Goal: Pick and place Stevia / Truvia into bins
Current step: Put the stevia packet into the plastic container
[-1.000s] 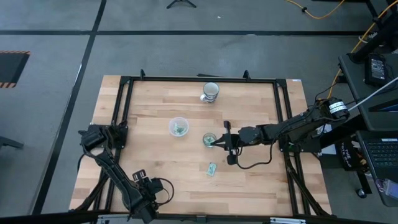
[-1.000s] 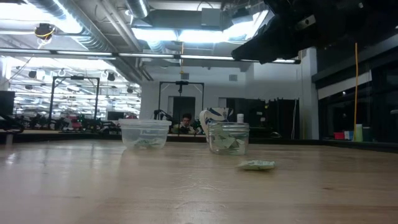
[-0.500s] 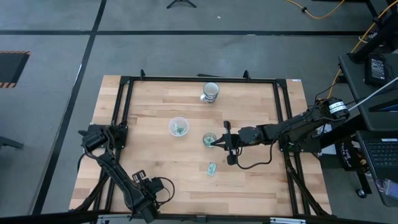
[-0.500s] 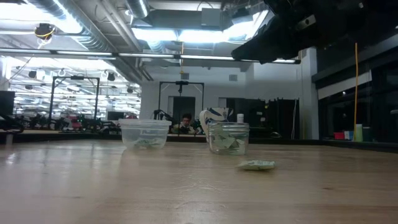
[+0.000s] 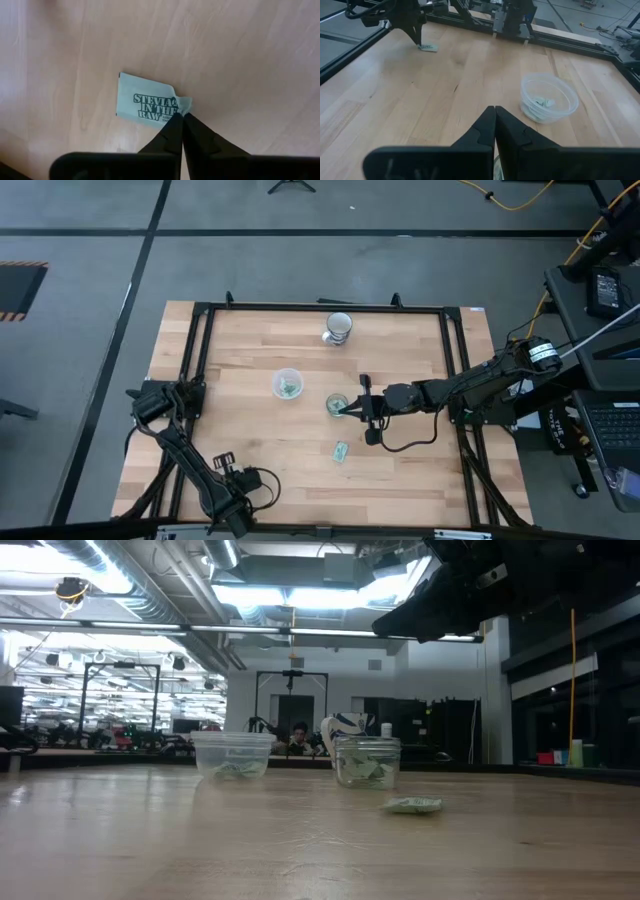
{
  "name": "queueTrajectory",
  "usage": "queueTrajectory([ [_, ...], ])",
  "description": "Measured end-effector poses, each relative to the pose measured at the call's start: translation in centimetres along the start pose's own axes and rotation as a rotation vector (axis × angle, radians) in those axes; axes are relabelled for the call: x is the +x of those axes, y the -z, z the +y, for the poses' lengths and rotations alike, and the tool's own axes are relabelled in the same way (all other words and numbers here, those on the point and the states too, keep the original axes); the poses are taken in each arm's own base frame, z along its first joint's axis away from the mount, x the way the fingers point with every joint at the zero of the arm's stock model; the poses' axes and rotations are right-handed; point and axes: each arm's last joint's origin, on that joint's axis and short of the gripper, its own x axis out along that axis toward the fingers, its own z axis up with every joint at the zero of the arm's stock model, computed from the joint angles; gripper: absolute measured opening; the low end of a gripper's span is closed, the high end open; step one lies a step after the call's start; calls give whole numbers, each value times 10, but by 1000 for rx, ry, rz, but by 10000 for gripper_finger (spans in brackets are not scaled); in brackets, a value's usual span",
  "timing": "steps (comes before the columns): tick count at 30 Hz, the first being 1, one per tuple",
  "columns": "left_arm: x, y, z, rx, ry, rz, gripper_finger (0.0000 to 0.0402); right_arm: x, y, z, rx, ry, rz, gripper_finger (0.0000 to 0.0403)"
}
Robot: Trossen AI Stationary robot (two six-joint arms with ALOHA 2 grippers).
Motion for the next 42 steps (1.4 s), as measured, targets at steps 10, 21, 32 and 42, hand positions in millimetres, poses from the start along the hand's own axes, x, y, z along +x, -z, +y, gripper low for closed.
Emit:
queueTrajectory([
  [10, -29, -1, 7, 22, 82, -76, 3, 0, 0, 0, 0, 0, 0, 14],
  [21, -84, 3, 32, 134, 111, -506, 3, 0, -1, 0, 6, 1, -5, 14],
  [32, -101, 2, 43, 213, 80, -665, 3, 0, -1, 0, 6, 0, -8, 14],
  [42, -99, 0, 33, 339, 63, -811, 3, 0, -3, 0, 12, 1, -27, 14],
])
